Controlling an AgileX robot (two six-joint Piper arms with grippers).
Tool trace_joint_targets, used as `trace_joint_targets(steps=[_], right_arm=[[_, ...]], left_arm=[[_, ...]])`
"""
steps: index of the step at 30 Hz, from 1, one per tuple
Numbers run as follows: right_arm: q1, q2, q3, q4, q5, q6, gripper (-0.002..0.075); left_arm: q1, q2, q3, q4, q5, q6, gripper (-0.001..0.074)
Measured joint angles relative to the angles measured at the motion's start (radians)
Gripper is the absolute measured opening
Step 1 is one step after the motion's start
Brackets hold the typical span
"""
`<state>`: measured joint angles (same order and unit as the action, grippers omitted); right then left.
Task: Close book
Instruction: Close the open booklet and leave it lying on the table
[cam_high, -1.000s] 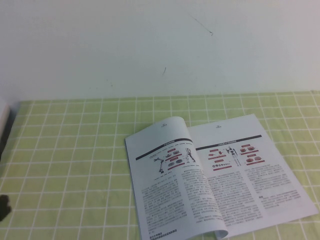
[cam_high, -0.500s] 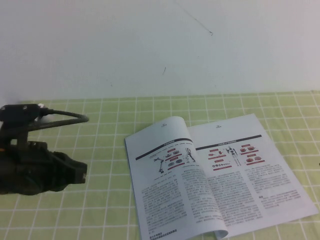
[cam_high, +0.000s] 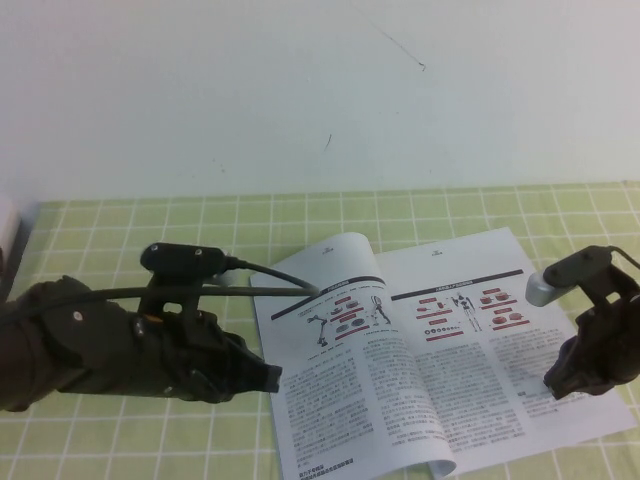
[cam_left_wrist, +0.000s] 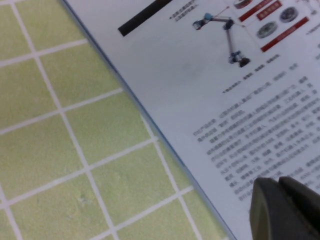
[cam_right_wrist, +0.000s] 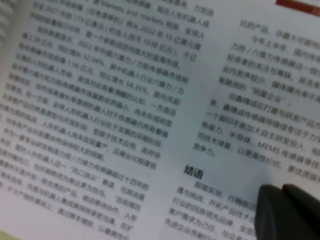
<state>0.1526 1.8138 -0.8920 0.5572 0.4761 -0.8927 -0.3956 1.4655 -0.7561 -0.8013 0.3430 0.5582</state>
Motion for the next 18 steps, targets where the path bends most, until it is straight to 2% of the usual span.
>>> trace_joint_targets(steps=[5, 18], right_arm=[[0.0, 0.028, -0.008, 0.001, 0.002, 0.0, -0.0003], [0.0, 0.029, -0.012, 0.001, 0.018, -0.001, -0.0003]], left_arm=[[-0.003, 0.1, -0.008, -0.036, -0.051, -0.004, -0.0004], [-0.004, 0.32, -0.107, -0.038, -0.029, -0.006, -0.0004]])
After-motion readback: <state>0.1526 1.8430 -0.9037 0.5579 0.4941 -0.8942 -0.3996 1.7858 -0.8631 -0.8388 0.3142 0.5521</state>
